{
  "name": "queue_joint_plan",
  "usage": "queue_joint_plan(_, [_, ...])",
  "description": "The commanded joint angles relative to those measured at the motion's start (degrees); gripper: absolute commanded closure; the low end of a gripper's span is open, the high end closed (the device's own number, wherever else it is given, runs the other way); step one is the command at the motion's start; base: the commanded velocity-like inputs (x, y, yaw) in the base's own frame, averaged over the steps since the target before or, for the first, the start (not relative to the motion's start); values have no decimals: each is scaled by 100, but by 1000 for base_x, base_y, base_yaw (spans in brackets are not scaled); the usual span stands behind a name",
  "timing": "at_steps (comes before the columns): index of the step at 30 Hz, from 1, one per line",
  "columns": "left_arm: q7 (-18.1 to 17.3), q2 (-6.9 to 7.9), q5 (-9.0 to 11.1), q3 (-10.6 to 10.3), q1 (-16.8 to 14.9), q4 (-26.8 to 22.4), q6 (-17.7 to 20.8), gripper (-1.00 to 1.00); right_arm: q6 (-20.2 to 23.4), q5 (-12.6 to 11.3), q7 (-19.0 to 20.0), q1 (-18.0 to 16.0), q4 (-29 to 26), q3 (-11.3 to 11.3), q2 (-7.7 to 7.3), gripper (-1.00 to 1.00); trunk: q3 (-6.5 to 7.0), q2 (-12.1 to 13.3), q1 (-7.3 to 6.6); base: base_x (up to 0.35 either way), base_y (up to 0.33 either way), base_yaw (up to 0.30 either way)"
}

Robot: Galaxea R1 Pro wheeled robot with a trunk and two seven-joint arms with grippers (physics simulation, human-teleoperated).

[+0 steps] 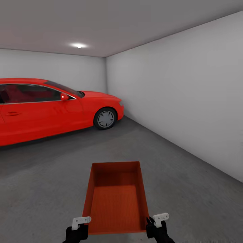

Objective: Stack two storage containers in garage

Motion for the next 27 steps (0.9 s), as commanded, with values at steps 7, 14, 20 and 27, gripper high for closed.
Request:
queue_joint_plan(7, [29, -143, 20, -141, -6, -15, -15, 100, -14, -25, 26, -2, 27, 444, 4, 100, -11, -12, 3, 66, 79, -280])
queue_joint_plan(14, [29, -140, 19, -141, -6, -15, -9, 100, -14, -25, 26, -2, 27, 444, 4, 100, -11, -12, 3, 233, 188, -280])
queue_joint_plan(20, [26, -140, 17, -141, -6, -15, -12, 100, -14, -25, 26, -2, 27, 444, 4, 100, -11, -12, 3, 162, 134, -280])
queue_joint_plan(27, [25, -141, 18, -141, -6, -12, -17, 100, -14, -25, 26, -2, 27, 444, 4, 100, -11, -12, 3, 10, 8, -280])
